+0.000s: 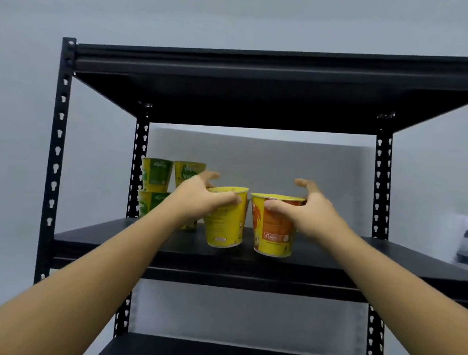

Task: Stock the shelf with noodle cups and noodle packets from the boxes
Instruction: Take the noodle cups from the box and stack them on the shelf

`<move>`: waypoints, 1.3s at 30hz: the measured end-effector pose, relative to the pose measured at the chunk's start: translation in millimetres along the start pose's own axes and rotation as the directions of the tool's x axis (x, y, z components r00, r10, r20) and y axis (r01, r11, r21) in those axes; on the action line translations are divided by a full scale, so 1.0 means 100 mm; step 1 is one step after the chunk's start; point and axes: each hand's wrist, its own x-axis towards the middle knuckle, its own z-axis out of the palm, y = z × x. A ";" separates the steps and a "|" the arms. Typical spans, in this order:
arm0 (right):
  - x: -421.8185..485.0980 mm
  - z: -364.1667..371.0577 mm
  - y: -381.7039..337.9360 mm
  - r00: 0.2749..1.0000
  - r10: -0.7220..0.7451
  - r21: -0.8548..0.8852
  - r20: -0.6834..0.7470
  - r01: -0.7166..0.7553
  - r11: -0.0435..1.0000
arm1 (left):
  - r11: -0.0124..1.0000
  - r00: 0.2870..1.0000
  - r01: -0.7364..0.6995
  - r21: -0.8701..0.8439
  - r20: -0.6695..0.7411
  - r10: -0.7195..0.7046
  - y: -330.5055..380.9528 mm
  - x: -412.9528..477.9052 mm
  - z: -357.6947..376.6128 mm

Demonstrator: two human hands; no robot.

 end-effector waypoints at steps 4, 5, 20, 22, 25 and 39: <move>0.27 0.05 0.16 0.998 0.063 0.020 0.012 -0.063 0.998 | 0.996 0.996 0.088 0.004 0.022 -0.088 -0.05 0.24 0.13; 0.32 0.05 0.19 0.998 0.062 0.017 0.020 -0.062 0.998 | 0.995 0.995 0.101 0.008 0.027 -0.101 -0.07 0.28 0.16; 0.31 -0.01 0.55 0.969 -0.003 0.056 0.247 -0.011 0.998 | 0.995 0.994 0.100 0.007 0.043 -0.100 -0.23 0.23 0.39; 0.30 -0.01 0.59 0.965 -0.016 0.054 0.262 0.002 0.999 | 0.995 0.995 0.092 0.029 0.042 -0.093 -0.25 0.20 0.41; 0.35 -0.02 0.58 0.978 -0.010 0.056 0.209 -0.002 0.998 | 0.997 0.997 0.069 0.035 0.029 -0.070 -0.24 0.20 0.36; 1.40 0.06 0.20 0.999 -0.025 0.105 -0.041 0.029 0.994 | 0.998 0.986 -0.046 -0.030 -0.162 0.040 -0.15 1.44 0.24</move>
